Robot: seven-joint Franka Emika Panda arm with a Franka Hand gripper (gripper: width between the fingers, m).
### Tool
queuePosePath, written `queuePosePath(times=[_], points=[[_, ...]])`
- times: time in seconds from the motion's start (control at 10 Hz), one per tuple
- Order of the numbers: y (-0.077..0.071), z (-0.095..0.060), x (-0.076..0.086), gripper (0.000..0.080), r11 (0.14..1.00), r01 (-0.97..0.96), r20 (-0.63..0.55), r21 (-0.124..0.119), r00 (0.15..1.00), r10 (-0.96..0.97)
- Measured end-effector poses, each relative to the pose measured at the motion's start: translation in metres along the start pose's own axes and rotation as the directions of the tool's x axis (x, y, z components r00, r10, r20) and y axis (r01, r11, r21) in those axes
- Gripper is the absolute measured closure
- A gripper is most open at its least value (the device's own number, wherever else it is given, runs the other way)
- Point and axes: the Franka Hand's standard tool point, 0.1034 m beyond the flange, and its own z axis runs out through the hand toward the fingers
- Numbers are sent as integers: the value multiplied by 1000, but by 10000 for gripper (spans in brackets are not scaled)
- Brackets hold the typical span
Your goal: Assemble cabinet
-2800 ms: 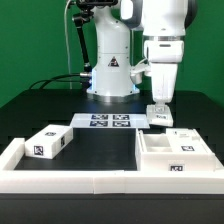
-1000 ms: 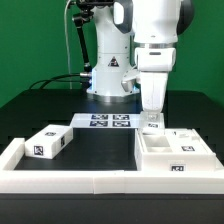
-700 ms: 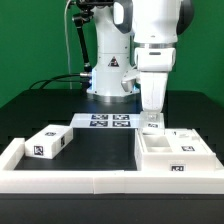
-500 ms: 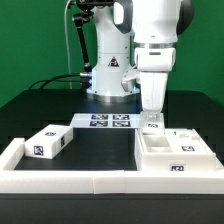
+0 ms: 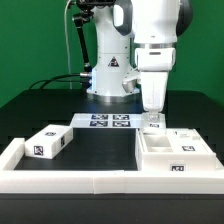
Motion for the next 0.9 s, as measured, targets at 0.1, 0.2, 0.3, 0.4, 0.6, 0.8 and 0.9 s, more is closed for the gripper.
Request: queuePosePath(times=[0.1, 0.2, 0.3, 0.4, 0.6, 0.8, 0.9], points=[[1, -1, 1, 729, 1000, -3, -8, -15, 1000, 2], [0, -1, 0, 729, 1000, -5, -11, -20, 1000, 5], [0, -1, 0, 729, 1000, -7, -12, -22, 1000, 7], [0, -1, 1, 729, 999, -7, -22, -37, 1000, 6], [0, -1, 2, 729, 999, -8, -30, -47, 1000, 7], [1, -1, 1, 729, 999, -9, -27, -44, 1000, 8], [1, 0, 1, 729, 999, -6, -25, -40, 1000, 5]])
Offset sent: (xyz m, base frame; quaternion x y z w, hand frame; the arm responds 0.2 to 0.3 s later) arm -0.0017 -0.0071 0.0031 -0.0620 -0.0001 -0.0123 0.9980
